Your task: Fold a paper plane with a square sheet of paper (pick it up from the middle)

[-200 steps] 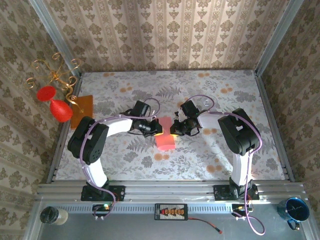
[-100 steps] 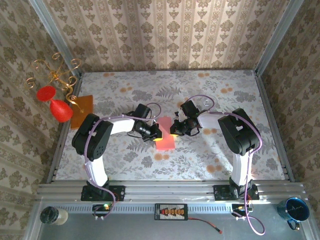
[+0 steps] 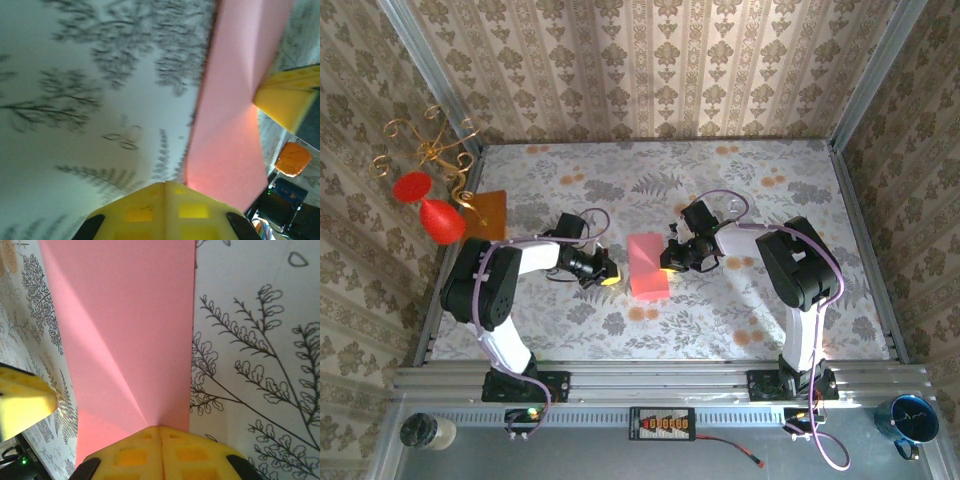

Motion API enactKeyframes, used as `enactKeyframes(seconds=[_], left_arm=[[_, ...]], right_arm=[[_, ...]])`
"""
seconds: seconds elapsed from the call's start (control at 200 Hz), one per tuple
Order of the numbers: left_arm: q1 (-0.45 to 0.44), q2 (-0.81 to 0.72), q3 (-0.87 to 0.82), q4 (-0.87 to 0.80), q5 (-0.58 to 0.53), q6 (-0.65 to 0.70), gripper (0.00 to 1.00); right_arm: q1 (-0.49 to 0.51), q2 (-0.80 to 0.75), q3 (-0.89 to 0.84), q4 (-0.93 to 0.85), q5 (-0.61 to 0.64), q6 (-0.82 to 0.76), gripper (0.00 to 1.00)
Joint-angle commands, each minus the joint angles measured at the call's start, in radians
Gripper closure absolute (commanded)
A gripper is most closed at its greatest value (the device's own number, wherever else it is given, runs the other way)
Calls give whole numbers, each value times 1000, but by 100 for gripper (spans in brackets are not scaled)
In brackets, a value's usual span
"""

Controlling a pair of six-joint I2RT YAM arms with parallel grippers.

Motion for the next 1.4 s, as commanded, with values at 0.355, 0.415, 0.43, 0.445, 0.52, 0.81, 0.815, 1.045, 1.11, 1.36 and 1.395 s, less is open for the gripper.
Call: enactKeyframes(seconds=[0.355, 0.415, 0.43, 0.445, 0.52, 0.81, 0.815, 1.045, 1.11, 1.36, 1.395], left_arm=[[-223, 84, 43, 156, -71, -130, 100], [-221, 88, 23, 133, -96, -104, 100], [-219, 87, 17, 125, -124, -96, 100], [-217, 87, 10, 117, -138, -86, 100], [-196, 73, -39, 115, -151, -68, 100], [-98, -88, -181, 48, -157, -7, 100], [-98, -90, -181, 48, -157, -7, 100], [-140, -144, -137, 174, -82, -88, 100], [-159, -107, -117, 191, -64, -96, 100], [-205, -18, -81, 208, -45, -94, 100], [-207, -16, -80, 204, -47, -90, 100]], right_arm=[[0, 213, -129, -247, 389, 2, 92], [1, 215, -128, -246, 390, 1, 92], [0, 216, -129, -245, 391, 1, 92], [1, 217, -129, -244, 392, 3, 92], [0, 219, -127, -241, 394, 8, 92], [1, 223, -126, -242, 410, 11, 92], [1, 223, -126, -241, 410, 11, 92], [0, 222, -125, -242, 413, 11, 92], [1, 221, -128, -238, 414, 12, 92], [0, 228, -130, -233, 419, 15, 92], [1, 229, -130, -233, 419, 15, 92]])
